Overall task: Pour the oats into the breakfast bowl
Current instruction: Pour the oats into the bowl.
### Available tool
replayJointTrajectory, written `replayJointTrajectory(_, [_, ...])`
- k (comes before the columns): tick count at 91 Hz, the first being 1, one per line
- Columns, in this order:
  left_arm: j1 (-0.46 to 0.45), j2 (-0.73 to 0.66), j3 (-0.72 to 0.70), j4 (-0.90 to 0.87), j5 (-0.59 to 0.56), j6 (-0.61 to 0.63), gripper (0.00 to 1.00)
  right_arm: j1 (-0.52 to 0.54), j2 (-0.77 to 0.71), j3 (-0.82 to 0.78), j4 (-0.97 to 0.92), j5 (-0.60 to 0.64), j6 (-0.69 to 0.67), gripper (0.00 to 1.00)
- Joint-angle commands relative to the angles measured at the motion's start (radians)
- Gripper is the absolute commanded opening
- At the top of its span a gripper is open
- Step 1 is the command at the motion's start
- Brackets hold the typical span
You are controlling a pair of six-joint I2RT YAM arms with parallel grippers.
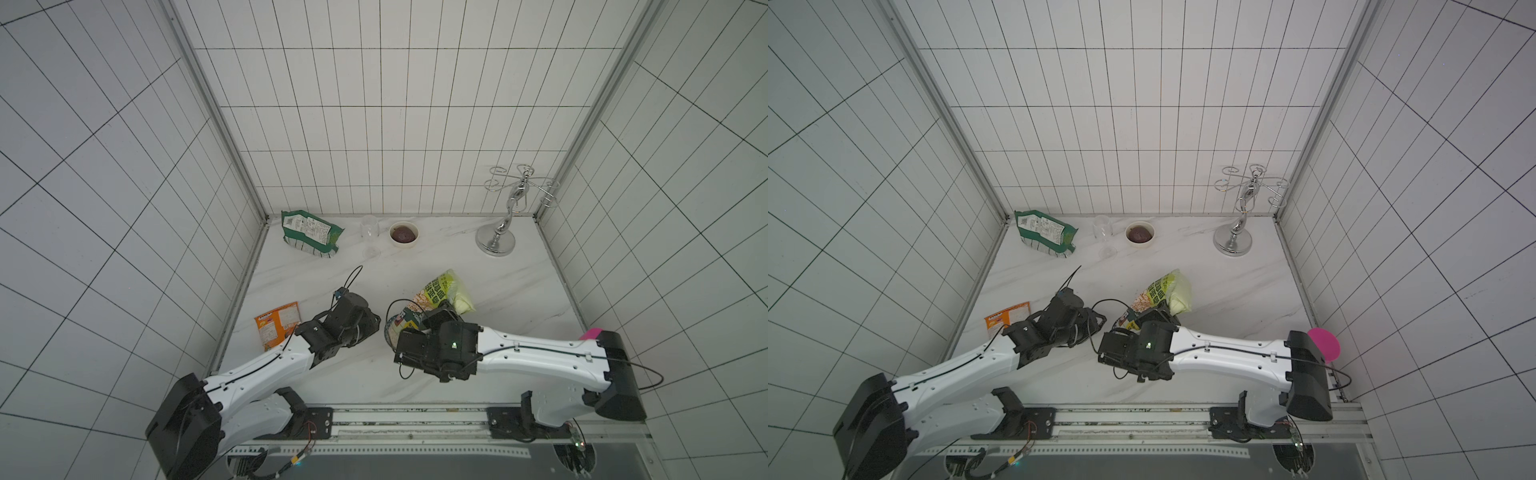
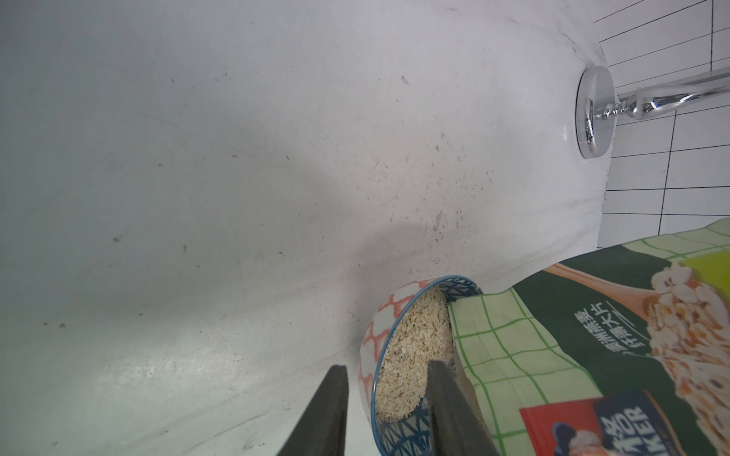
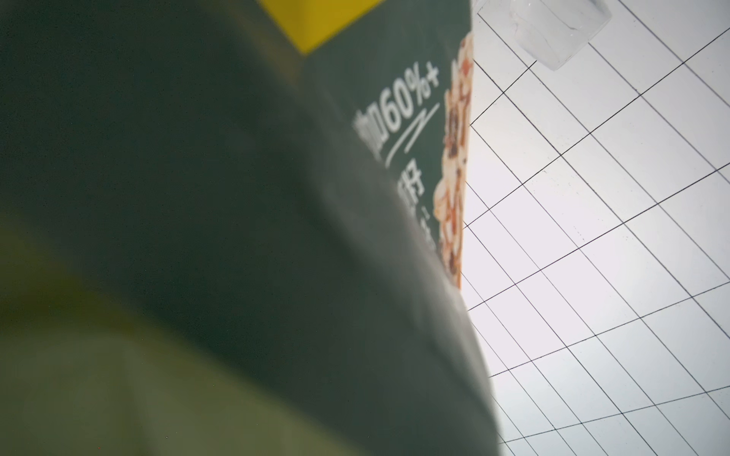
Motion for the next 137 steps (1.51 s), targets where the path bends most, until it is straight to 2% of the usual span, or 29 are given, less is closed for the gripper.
replayJointTrajectory(1, [-0.003, -0.015, -0.015, 0.016, -0.012, -0.002, 0.36, -0.001, -0.061, 0.018, 0.040, 0.122, 0.000, 0.00])
replayJointTrajectory(7, [-0.003, -0.016, -0.018, 0.024, -0.005, 0.001, 0.36, 0.009, -0.082, -0.058, 0.122, 0.197, -0.111, 0.00])
replayJointTrajectory(13, [-0.003, -0.016, -0.017, 0.022, -0.007, -0.004, 0.36, 0.015, -0.097, -0.043, 0.139, 0.158, -0.092, 0.00])
replayJointTrajectory(18, [-0.003, -0.015, -0.021, 0.029, -0.004, -0.005, 0.37, 0.018, -0.112, -0.088, 0.185, 0.183, -0.167, 0.00])
replayJointTrajectory(74, [-0.003, -0.010, -0.024, 0.043, 0.011, -0.022, 0.37, -0.010, -0.113, -0.085, 0.197, 0.210, -0.139, 0.00])
replayJointTrajectory(83, [-0.004, -0.009, -0.025, 0.047, 0.016, -0.025, 0.37, -0.019, -0.130, -0.115, 0.257, 0.220, -0.207, 0.00])
replayJointTrajectory(112, [-0.005, -0.017, -0.027, 0.047, 0.014, -0.030, 0.37, -0.032, -0.130, -0.139, 0.329, 0.210, -0.230, 0.00])
replayJointTrajectory(132, [-0.006, -0.022, -0.028, 0.047, 0.015, -0.034, 0.37, -0.033, -0.138, -0.180, 0.388, 0.224, -0.306, 0.00])
replayJointTrajectory(137, [-0.006, -0.024, -0.025, 0.042, 0.013, -0.031, 0.37, -0.026, -0.127, -0.150, 0.389, 0.230, -0.275, 0.00])
